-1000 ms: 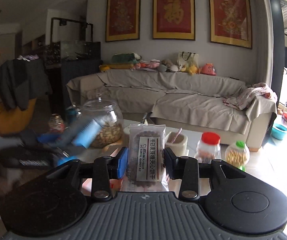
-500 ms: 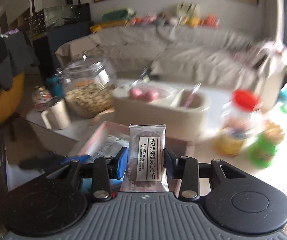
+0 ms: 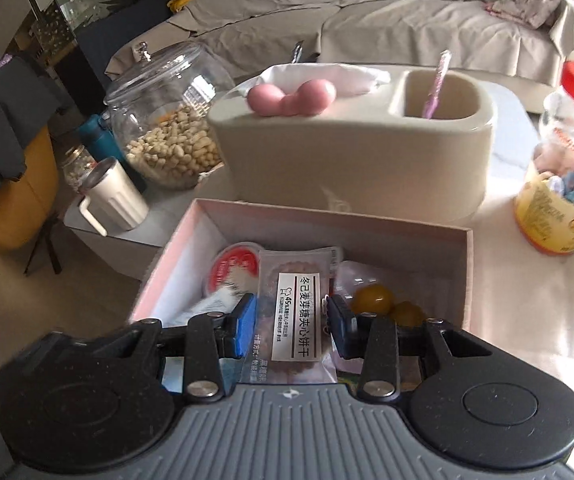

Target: Organize snacks

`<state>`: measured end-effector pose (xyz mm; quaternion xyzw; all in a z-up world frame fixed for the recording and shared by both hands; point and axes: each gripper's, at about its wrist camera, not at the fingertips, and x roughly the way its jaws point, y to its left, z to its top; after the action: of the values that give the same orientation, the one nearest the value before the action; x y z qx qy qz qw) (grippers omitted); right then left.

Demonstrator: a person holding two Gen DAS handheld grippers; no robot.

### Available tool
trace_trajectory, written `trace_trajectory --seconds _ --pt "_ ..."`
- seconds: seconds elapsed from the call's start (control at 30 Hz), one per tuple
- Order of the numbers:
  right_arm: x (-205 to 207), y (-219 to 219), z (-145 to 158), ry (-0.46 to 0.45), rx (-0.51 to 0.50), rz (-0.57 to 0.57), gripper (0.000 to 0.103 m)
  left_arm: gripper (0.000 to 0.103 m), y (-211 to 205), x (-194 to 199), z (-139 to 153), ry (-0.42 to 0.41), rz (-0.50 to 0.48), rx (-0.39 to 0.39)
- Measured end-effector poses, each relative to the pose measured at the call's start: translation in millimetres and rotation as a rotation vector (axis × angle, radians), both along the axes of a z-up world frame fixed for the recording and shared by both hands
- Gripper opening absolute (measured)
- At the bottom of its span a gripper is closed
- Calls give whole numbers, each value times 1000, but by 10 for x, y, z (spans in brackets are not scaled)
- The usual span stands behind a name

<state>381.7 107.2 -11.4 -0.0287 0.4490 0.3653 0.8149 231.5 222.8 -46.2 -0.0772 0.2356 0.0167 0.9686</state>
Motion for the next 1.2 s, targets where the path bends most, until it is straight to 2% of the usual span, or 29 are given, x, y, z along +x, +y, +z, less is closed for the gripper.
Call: trace_trajectory --seconds 0.07,0.17,0.23,0.3,0.33,0.37,0.5,0.63,0.73,0.8,0.93,1.03,1.13,1.2 --pt "78 -8 -20 -4 -13 -8 39 86 44 -79 96 -54 13 -37" --pt "107 -103 -28 10 15 -6 43 86 157 -158 201 -100 20 -148" --pt "71 -223 43 4 61 3 44 83 243 -174 249 -64 31 -227" --pt "-43 -371 157 -35 106 14 52 72 237 -231 283 -6 15 -263" --pt "-116 -453 221 -63 119 15 58 61 206 -270 285 19 10 -259" --pt "-191 -532 281 -91 130 14 62 56 158 -311 276 43 8 -243" --pt "-458 -780 480 -167 154 7 62 53 -16 -244 140 103 8 -163" --pt "-730 -1069 642 -165 208 -10 62 51 -57 -8 -47 151 50 -108" --pt "-1018 -1304 722 -181 229 -17 63 51 -61 -33 -62 110 95 -114" --pt "-1239 -1459 753 -202 227 -21 68 51 -92 -196 55 52 101 -149" --pt "-1687 -1695 734 -259 194 -38 73 51 -411 -776 381 -39 103 -112" --pt "-2012 -1854 650 -248 193 -62 75 51 -739 -1303 538 -69 102 -78" --pt "-2359 -1964 511 -248 186 -74 76 50 -1074 -1734 543 -52 110 -27" --pt "-2547 -1998 404 -248 170 -89 76 45 -1232 -1946 474 -22 102 -38"
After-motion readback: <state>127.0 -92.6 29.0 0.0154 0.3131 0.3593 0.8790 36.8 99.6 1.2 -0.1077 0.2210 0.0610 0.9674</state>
